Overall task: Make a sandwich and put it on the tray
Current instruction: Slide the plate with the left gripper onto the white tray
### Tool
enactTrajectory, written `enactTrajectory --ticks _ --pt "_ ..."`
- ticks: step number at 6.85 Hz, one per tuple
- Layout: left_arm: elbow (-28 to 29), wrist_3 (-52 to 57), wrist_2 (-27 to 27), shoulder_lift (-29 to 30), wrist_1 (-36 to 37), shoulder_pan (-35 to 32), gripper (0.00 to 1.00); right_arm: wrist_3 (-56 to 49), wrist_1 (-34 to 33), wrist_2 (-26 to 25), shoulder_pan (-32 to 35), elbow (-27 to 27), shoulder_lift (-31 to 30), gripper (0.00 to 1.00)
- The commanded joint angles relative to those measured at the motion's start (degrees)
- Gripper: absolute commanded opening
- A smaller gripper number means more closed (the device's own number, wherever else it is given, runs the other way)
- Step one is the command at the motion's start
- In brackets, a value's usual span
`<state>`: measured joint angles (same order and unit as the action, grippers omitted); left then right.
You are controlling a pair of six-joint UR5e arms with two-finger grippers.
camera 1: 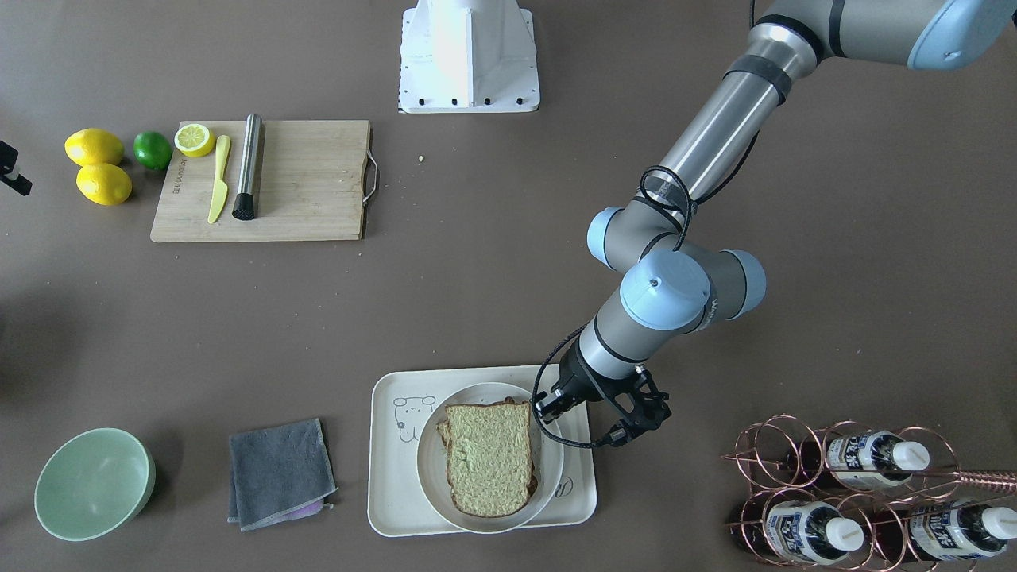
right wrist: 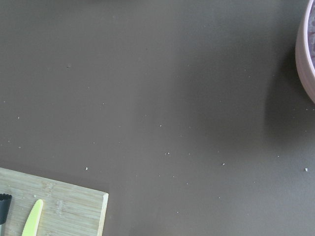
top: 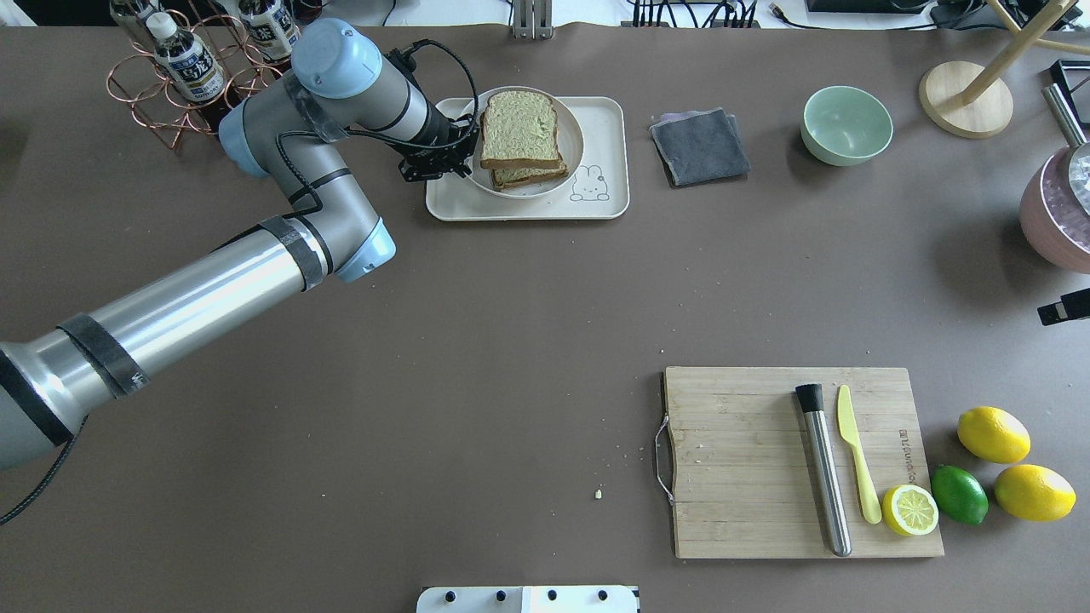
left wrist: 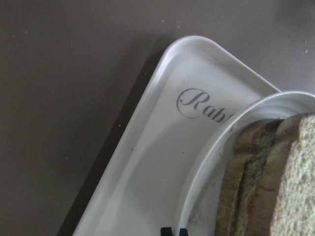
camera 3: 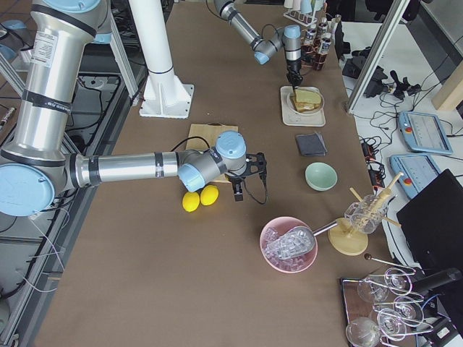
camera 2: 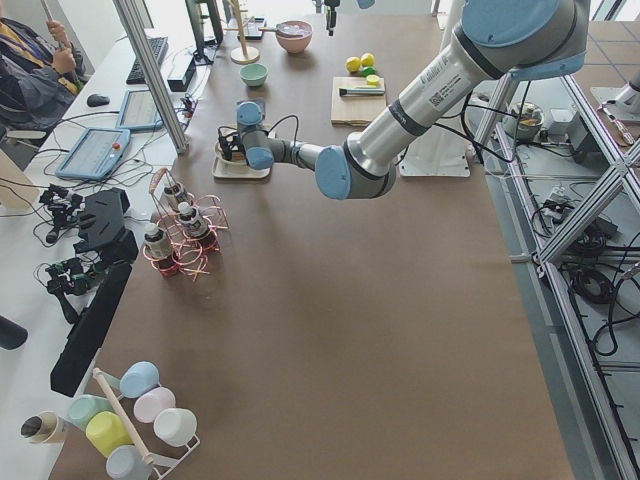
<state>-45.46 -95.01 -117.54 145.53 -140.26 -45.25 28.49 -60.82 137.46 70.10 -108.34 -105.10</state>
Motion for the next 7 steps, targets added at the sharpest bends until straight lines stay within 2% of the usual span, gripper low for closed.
enactTrajectory --ticks 1,3,4,5,6,7 --pt "0.2 0.0 0.03 0.28 -0.54 0.42 0.0 -0.01 0.0 0.0 0.04 -0.03 -0.1 1.0" --pt "0.2 0.0 0.03 0.28 -0.98 0.69 0.0 -0.01 0.0 0.0 0.04 -0.03 -0.1 1.0" --pt "0.2 0.0 0.03 0.28 -0.98 0.78 0.16 -0.01 0.0 0.0 0.04 -0.12 -0.19 1.0" --pt "0.11 0.0 0.03 0.28 -1.24 0.78 0.54 -0.01 0.09 0.08 0.04 -0.12 -0.28 1.0" --pt "-0.06 0.0 0.03 0.2 -1.24 0.78 0.64 -0.01 0.0 0.0 0.04 -0.12 -0.28 1.0" --pt "-0.85 0.0 -0.14 0.02 -1.24 0.6 0.65 -0.01 0.0 0.08 0.04 -0.12 -0.19 1.0"
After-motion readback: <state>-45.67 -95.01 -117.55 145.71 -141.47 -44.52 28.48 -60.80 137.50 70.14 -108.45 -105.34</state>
